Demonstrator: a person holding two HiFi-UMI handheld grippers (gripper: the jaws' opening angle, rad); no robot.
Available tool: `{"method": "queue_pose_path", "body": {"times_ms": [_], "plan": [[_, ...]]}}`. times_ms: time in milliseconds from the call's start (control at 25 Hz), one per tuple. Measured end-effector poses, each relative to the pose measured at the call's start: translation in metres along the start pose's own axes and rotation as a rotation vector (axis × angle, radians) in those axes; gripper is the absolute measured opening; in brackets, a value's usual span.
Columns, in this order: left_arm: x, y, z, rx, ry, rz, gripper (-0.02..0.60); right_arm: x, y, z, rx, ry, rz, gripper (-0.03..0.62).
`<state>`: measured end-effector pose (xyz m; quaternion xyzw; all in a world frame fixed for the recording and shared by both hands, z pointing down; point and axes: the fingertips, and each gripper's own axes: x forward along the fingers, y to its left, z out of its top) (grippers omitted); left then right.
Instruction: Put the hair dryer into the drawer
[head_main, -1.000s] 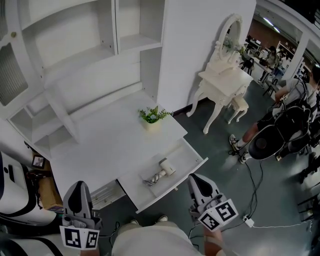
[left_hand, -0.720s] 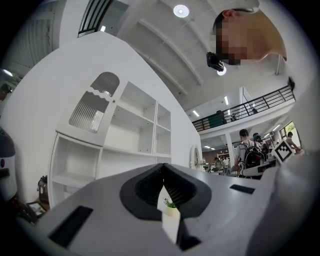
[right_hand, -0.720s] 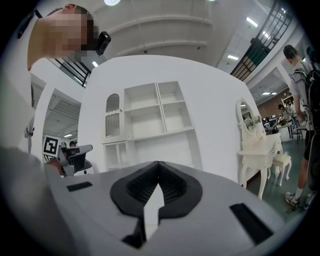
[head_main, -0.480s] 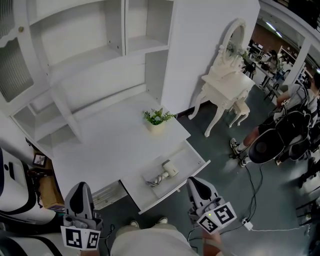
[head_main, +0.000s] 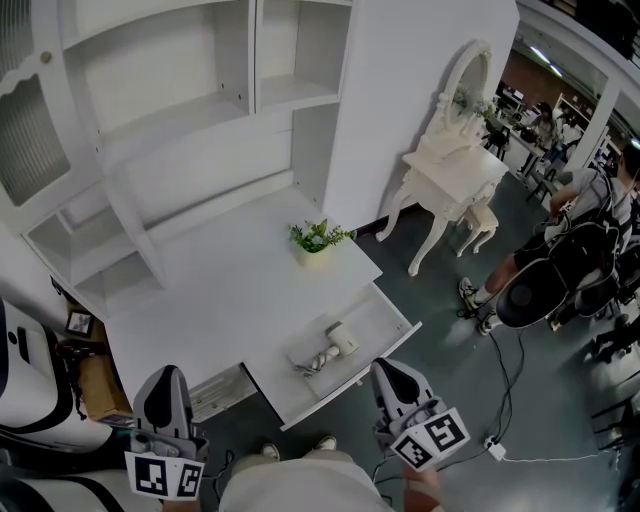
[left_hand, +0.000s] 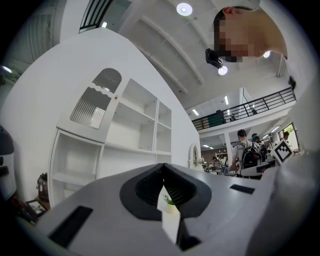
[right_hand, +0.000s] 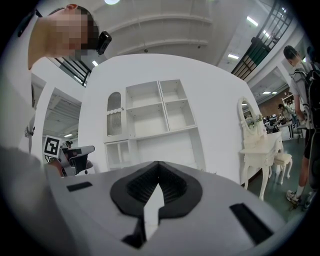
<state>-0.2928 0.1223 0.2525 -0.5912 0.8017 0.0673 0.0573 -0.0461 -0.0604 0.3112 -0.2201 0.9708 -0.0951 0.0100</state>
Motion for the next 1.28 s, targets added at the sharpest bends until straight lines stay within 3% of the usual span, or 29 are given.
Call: {"method": "queue_pose_path", "body": {"times_ms": [440,1280], "plan": [[0.011,-0.002,0.001,-0.011,-0.017,-0.025,0.015,-0.005,-0.008,-0.001,-0.014,-0.008,-0.058,0.008],[0.018,-0.013,0.000,-0.030,-0.025,-0.047,0.015,-0.010,-0.016,0.006,-0.025,-0.021,-0.072,0.008]]}}
